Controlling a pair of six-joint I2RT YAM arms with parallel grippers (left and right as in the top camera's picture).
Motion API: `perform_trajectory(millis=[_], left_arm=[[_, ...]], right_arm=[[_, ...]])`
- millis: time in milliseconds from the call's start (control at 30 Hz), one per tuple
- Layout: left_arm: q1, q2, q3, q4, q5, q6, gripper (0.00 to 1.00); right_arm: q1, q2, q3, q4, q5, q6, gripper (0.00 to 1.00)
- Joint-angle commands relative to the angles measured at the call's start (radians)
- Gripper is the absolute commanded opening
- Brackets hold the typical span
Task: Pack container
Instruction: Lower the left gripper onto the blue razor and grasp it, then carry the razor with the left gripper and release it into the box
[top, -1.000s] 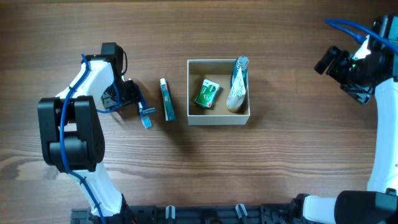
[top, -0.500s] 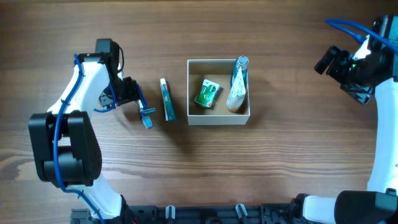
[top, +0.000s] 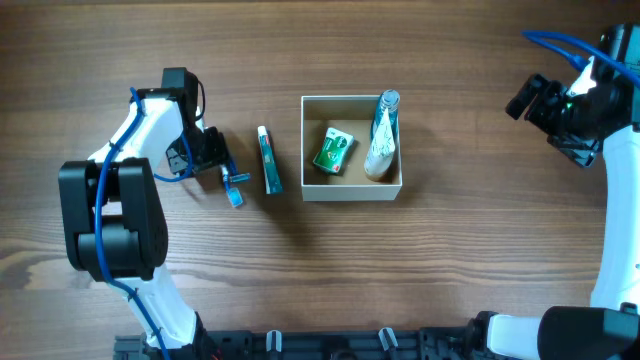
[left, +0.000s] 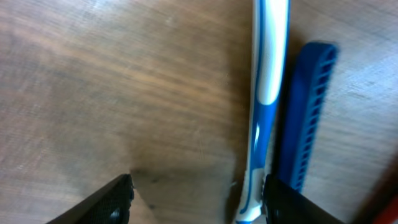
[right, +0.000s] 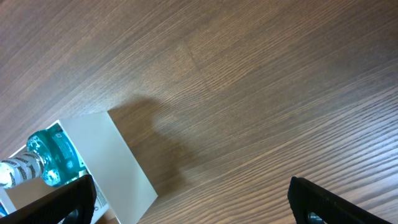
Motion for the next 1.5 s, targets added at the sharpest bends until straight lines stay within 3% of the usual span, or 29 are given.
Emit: perform_trajectory(millis=[0,67,167,333,533,600,733,867,967,1033,1133,1300,1367,1467], left_arm=[[-0.003,0.014,-0.003,-0.019,-0.066,-0.028,0.69],[-0.003,0.014,-0.003,-0.024,-0.076,-0.059,0.68],[-0.003,0.014,-0.003,-0.002,-0.063,-0.081,0.54],[-0.003,0.014,-0.003,0.017,0.016,-0.205,0.39],[-0.017,0.034,-0.003,-0.019,0.033,-0.242,0.37],[-0.027,0.064,-0.003,-0.007,0.033,-0.253,0.29],[-0.027,0.064,0.001,0.026,0.031,-0.199,0.14],[-0.029,0.014,0.077,-0.106,0.029,-0.115,0.04],[-0.047,-0.113,0.180,-0.250,0.029,-0.093,0.04],[-0.108,-0.234,0.198,-0.262,0.034,-0.094,0.04],[-0.259,-0.349,0.198,-0.163,0.040,-0.092,0.04],[-0.547,-0.314,0.197,0.187,0.039,0.091,0.05],[-0.602,-0.259,0.197,0.286,-0.048,0.116,0.07],[-0.611,-0.171,0.197,0.351,-0.065,0.125,0.08]], right_arm=[[-0.002,0.011,0.000,0.003,-0.001,0.012,1.00],[-0.002,0.011,0.000,0.003,-0.001,0.011,1.00],[-0.002,0.011,0.000,0.002,-0.001,0.012,1.00],[-0.002,0.011,0.000,0.002,-0.001,0.011,1.00],[-0.002,0.011,0.000,0.002,-0.001,0.012,1.00],[-0.002,0.011,0.000,0.003,-0.001,0.011,1.00],[-0.002,0.011,0.000,0.002,-0.001,0.012,1.00],[-0.002,0.011,0.000,0.002,-0.001,0.012,1.00],[-0.002,0.011,0.000,0.002,-0.001,0.011,1.00],[-0.002,0.011,0.000,0.002,-0.001,0.012,1.00],[-0.002,0.011,0.000,0.002,-0.001,0.011,1.00],[-0.002,0.011,0.000,0.003,-0.001,0.012,1.00],[-0.002,0.011,0.000,0.002,-0.001,0.012,1.00],[-0.002,0.011,0.000,0.003,-0.001,0.011,1.00]])
